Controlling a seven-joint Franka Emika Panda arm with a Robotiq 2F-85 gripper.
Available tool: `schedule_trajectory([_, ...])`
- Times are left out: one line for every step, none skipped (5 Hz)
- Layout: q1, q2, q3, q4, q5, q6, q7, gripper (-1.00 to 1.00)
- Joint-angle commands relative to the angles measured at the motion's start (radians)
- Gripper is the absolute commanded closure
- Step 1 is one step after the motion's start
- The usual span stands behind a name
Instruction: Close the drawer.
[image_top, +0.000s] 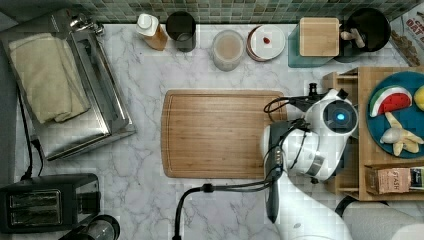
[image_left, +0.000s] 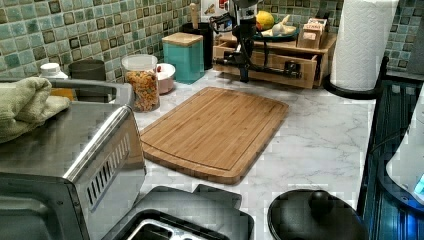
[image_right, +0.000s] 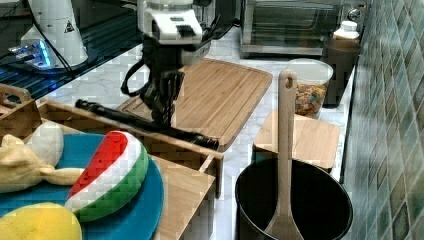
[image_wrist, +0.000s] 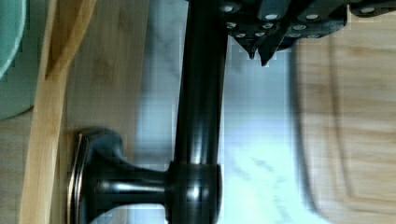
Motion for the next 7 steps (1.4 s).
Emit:
schedule_trajectory([-0.157,0.038,-0.107,0.264,-0.001,-0.037,-0.057,1.0])
schedule_trajectory([-0.179,-0.014,-0.093,0.226,0.009,-0.025,-0.076,1.0])
schedule_trajectory([-0.187,-0.015,-0.085,0.226,0.005,-0.025,-0.073,1.0])
schedule_trajectory([-0.187,-0.015,-0.084,0.226,0.004,-0.025,-0.073,1.0])
schedule_trajectory([-0.187,-0.015,-0.084,0.226,0.004,-0.025,-0.073,1.0])
schedule_trajectory([-0.187,-0.015,-0.084,0.226,0.005,-0.025,-0.073,1.0])
schedule_trajectory([-0.185,-0.015,-0.086,0.226,0.005,-0.025,-0.074,1.0])
